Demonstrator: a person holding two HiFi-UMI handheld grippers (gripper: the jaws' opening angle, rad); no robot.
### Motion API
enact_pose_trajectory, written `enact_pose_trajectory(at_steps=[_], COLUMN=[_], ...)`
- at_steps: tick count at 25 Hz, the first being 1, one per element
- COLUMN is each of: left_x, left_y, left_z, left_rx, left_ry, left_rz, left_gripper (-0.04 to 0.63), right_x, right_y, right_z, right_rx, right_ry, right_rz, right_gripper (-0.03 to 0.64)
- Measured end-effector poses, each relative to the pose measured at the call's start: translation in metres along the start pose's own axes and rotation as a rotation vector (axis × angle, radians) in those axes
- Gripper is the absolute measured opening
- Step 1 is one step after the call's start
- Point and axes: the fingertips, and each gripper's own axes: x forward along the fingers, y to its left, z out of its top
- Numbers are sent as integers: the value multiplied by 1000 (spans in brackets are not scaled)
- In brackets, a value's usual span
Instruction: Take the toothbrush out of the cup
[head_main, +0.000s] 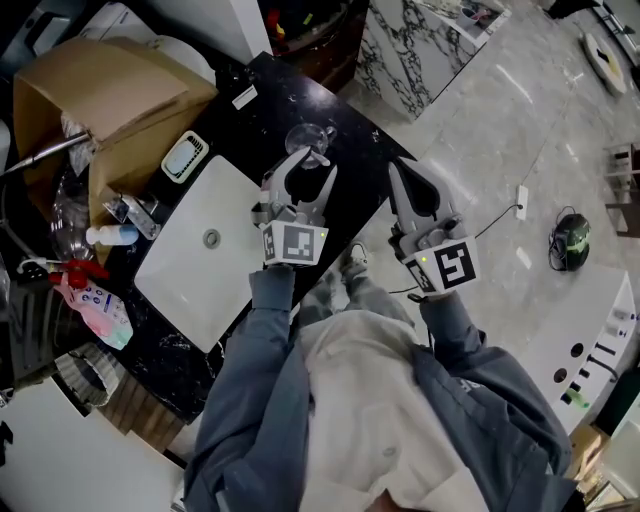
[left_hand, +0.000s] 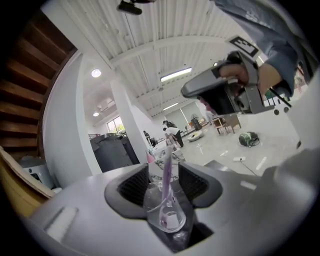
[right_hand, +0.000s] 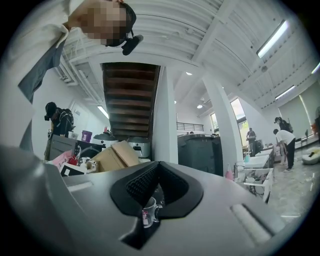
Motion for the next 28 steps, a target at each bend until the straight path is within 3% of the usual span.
enact_pose_trajectory(at_steps=[4, 8, 10, 16, 24, 28], left_x=[2, 4, 4, 0, -36, -86], left_y=[-3, -5, -4, 1, 43, 73], left_z=[-4, -7, -6, 0, 72, 91], left_rx=[37, 33, 36, 34, -139, -372], left_ry=[10, 11, 7, -29, -258, -323], left_rz=[-7, -14, -5, 8, 100, 222], left_gripper=[181, 162, 115, 104, 103, 103], right_x=[0, -2, -2, 0, 2, 3], right_y=[1, -1, -1, 1, 4, 5], right_z=[6, 10, 11, 10, 22, 28], right_rx=[-7, -12, -11, -12, -22, -26], right_ry=[-8, -17, -16, -15, -38, -58], right_rz=[2, 1, 1, 4, 8, 7], right_gripper=[5, 5, 5, 5, 5, 5])
